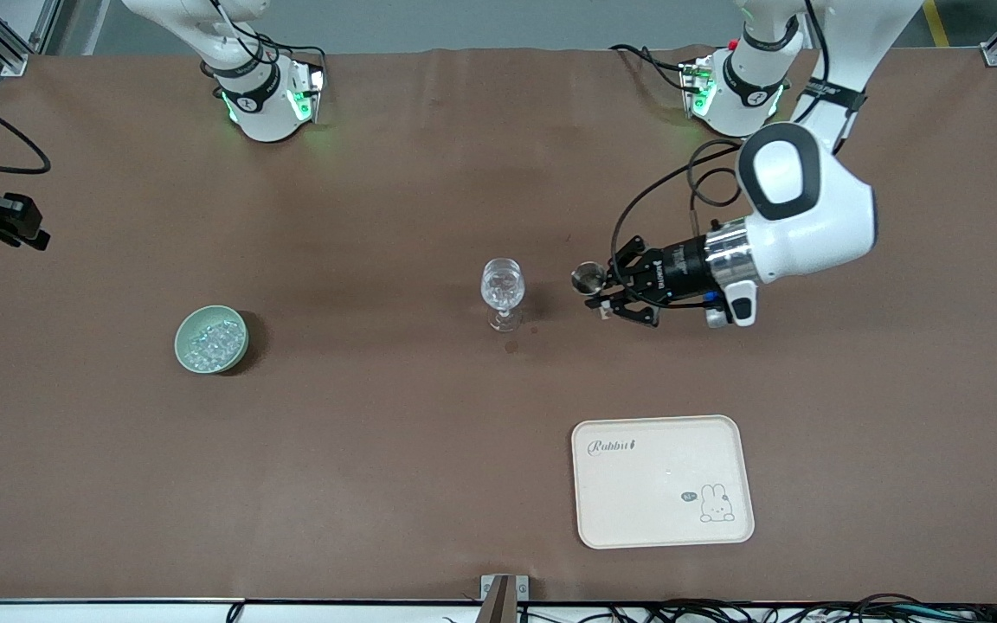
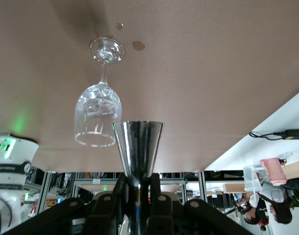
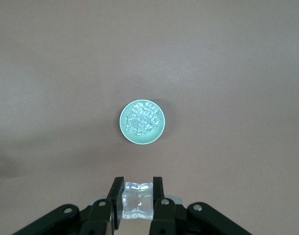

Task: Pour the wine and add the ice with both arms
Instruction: 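Carry the silver jigger with the left gripper over the wine glass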

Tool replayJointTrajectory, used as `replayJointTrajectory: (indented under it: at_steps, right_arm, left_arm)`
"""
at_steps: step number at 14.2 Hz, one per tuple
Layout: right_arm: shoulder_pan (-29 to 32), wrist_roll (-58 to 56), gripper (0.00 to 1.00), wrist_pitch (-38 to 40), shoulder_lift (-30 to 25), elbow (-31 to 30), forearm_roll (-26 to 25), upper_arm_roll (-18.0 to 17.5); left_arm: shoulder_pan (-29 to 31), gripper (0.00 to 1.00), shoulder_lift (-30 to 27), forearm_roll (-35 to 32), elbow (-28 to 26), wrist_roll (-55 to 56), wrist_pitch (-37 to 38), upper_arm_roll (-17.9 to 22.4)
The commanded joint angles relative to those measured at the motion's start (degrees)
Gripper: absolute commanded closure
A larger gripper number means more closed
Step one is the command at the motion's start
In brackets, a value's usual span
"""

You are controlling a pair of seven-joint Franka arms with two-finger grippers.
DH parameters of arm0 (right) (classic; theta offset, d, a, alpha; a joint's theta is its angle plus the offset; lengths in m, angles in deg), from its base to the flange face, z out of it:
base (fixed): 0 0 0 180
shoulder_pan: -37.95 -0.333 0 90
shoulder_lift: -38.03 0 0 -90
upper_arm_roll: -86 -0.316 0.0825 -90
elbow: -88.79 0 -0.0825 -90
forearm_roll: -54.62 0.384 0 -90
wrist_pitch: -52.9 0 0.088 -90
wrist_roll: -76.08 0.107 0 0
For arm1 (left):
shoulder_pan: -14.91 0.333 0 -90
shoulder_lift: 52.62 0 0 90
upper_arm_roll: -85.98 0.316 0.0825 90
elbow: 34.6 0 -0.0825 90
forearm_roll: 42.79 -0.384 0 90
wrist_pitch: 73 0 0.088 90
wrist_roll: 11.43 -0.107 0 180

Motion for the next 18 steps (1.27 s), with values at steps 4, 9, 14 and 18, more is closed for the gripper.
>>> replayJointTrajectory:
  at_steps: [4, 9, 14, 18]
  right_arm:
    - [-0.4, -0.5, 0.99, -0.3, -0.9, -1.0, 1.0, 0.3]
    - [-0.5, -0.5, 0.99, 0.0, -1.0, -1.1, 1.0, 0.3]
    - [-0.5, -0.5, 0.99, -0.2, -0.9, -1.0, 1.0, 0.2]
    - [-0.5, -0.5, 0.99, -0.2, -0.9, -1.0, 1.0, 0.2]
  left_arm:
    - [0.2, 1.00, 2.7, -5.2, -0.5, 2.0, -5.9, -4.8]
    - [-0.1, 1.00, 6.6, -16.1, 0.0, 4.8, -10.7, -9.2]
    - [-0.8, 0.99, 6.7, -25.2, 1.4, 9.6, -10.7, -10.4]
    - [-1.3, 0.99, 9.5, -37.5, 4.8, 20.5, -10.7, -11.7]
